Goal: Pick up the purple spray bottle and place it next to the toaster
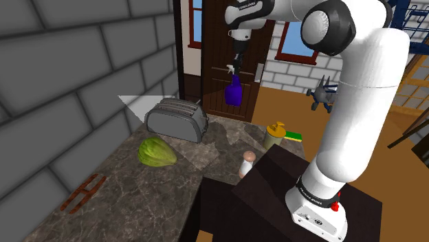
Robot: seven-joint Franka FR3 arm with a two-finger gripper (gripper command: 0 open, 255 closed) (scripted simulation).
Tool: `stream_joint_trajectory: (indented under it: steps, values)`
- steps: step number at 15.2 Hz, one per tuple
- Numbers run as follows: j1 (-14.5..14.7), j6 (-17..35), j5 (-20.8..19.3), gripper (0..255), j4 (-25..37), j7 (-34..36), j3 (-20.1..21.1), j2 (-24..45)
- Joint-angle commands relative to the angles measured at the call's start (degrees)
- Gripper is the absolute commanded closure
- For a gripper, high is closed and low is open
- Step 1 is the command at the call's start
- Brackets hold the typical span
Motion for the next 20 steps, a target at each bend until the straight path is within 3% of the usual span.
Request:
stream_joint_trajectory:
  steps: [1, 4, 7, 8, 9, 10, 12, 20]
  values:
    - [-0.6, -2.2, 1.8, 255, 6.9, 0.0, 0.4, 5.0]
    - [-2.3, -6.4, 4.4, 255, 19.1, 0.4, 1.3, 13.3]
    - [-5.1, -12.7, 6.9, 255, 35.5, 1.4, 2.5, 23.6]
    - [-6.7, -15.9, 7.8, 255, 43.5, 2.1, 3.1, 28.3]
    - [-10.8, -24.5, 9.4, 255, 63.9, 4.0, 4.7, 39.4]
    - [-9.7, -21.5, 8.9, 255, 57.9, 3.5, 4.6, 36.6]
    - [-8.5, -18.0, 8.6, 255, 52.0, 3.0, 4.2, 34.3]
    - [-6.2, -9.4, 8.2, 255, 39.7, 2.1, 3.7, 31.1]
